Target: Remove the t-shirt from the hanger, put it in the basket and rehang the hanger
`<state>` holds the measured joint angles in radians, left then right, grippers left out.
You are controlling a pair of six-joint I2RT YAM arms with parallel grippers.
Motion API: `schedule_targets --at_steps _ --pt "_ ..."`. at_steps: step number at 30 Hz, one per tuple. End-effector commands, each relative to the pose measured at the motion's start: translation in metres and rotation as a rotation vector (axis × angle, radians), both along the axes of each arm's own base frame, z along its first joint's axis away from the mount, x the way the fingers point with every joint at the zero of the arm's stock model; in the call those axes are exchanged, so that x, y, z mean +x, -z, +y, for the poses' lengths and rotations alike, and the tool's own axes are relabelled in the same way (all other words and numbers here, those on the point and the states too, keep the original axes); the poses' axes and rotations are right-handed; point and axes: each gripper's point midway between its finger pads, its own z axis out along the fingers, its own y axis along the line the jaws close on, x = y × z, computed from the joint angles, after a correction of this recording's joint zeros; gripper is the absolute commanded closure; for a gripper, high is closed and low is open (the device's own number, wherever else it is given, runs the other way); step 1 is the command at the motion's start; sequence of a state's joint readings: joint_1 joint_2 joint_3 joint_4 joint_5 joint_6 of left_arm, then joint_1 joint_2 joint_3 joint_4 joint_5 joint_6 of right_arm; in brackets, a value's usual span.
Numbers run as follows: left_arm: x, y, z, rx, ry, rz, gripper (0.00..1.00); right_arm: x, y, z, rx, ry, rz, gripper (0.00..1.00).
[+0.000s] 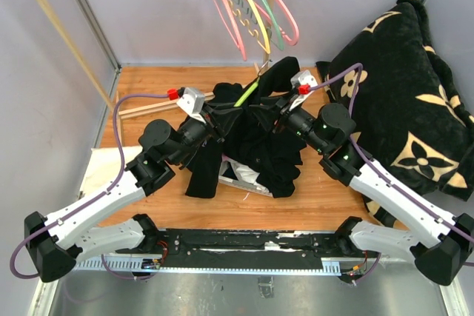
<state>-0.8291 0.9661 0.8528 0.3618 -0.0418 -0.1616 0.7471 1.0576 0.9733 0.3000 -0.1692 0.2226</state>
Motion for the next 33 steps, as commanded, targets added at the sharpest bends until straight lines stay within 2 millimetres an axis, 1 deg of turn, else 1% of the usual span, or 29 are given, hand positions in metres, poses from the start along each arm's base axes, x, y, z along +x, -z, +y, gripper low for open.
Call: schedule_targets --at_steps 1,8,15,21,27,33 --pt "-0.017 -0.049 0.000 -0.090 0.057 -0.123 1.00 -0.009 -0.028 -0.018 0.017 0.057 -0.099 0.58" --pt "-0.026 -0.046 -0.007 -0.066 0.116 -0.128 1.00 -0.013 -0.044 -0.033 0.013 0.101 -0.180 0.58" --pt "-0.041 -0.048 -0.015 -0.045 0.205 -0.157 1.00 -0.008 -0.048 -0.033 0.000 0.120 -0.214 0.62" --pt "-0.049 -0.047 -0.016 -0.029 0.241 -0.169 0.99 -0.003 -0.052 -0.035 -0.001 0.148 -0.233 0.66" --pt "-0.054 -0.046 -0.016 -0.022 0.263 -0.176 0.99 -0.001 -0.053 -0.037 0.012 0.168 -0.242 0.75" --pt "-0.055 -0.046 -0.016 -0.025 0.270 -0.179 0.99 0.000 -0.053 -0.037 0.022 0.173 -0.240 0.89"
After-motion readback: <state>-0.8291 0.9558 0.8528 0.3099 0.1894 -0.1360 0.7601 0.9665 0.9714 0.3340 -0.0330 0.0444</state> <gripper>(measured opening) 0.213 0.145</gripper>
